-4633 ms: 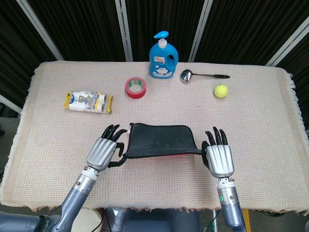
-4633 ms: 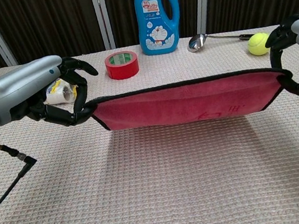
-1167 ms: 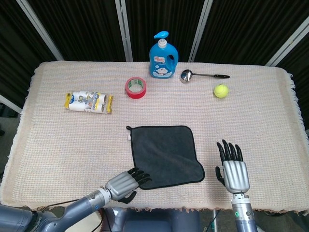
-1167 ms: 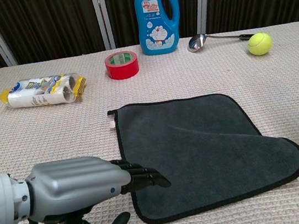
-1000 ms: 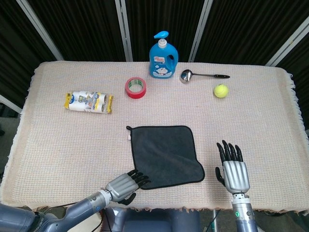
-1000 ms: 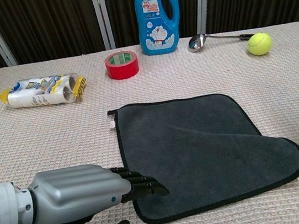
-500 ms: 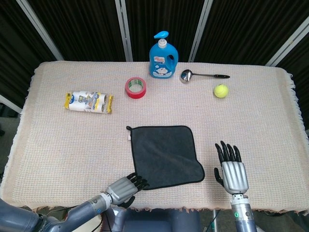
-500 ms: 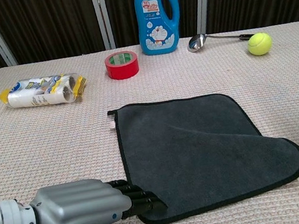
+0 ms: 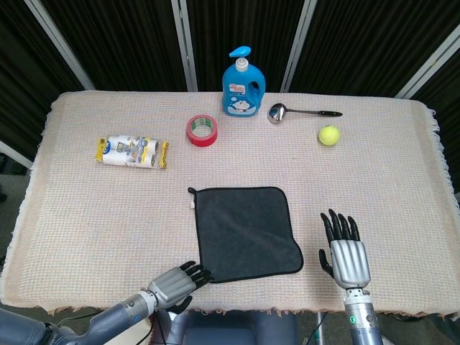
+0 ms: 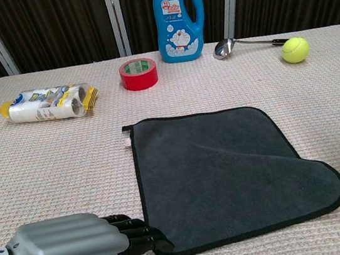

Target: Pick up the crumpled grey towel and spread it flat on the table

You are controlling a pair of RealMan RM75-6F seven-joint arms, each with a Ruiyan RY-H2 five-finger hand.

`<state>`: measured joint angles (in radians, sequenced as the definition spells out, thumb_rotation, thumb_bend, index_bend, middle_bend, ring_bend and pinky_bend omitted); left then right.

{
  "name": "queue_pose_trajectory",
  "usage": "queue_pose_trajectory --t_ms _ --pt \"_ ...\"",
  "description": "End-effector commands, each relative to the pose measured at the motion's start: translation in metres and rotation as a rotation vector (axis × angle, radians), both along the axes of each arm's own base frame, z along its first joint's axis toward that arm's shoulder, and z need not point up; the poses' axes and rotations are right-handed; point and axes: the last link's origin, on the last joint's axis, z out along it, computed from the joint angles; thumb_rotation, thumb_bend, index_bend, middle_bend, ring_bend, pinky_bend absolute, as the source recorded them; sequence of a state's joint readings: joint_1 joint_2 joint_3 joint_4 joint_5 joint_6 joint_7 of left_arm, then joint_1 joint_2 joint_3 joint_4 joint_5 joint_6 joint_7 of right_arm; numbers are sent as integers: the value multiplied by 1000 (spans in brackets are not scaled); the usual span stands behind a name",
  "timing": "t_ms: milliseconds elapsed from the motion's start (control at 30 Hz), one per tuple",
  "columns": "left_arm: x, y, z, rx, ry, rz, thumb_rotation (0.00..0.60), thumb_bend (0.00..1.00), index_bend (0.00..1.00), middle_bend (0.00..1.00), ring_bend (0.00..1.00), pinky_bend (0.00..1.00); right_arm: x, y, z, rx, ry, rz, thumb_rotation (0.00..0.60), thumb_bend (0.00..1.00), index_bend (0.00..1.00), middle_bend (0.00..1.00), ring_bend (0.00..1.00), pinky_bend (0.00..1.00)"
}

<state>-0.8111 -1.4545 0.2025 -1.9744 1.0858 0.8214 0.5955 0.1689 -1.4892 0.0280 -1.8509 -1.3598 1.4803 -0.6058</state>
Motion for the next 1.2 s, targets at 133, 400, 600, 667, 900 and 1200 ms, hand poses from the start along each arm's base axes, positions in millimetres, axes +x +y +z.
queue_pose_trajectory --t_ms 133,400,600,667,900,1200 --pt "-10 -3 4 -8 11 -1 600 686 34 29 0 16 0 0 0 -3 -3 -3 600 489 0 0 0 0" --pt "-14 -5 9 -12 8 -9 600 687 35 29 0 17 1 0 0 -5 -4 0 600 489 0 0 0 0" --pt "-15 -8 11 -17 2 -17 600 686 35 29 0 16 1 0 1 -8 -8 -1 600 489 0 0 0 0" --pt "-15 -9 12 -20 1 -21 600 686 35 29 0 16 1 0 1 -8 -10 -2 600 488 0 0 0 0" --pt "-16 -11 14 -24 3 -30 600 686 35 29 0 16 0 -1 3 -13 -18 -7 600 489 0 0 0 0" --pt "-22 -13 17 -26 15 -30 600 687 36 29 0 16 0 -1 3 -9 -18 -6 600 489 0 0 0 0"
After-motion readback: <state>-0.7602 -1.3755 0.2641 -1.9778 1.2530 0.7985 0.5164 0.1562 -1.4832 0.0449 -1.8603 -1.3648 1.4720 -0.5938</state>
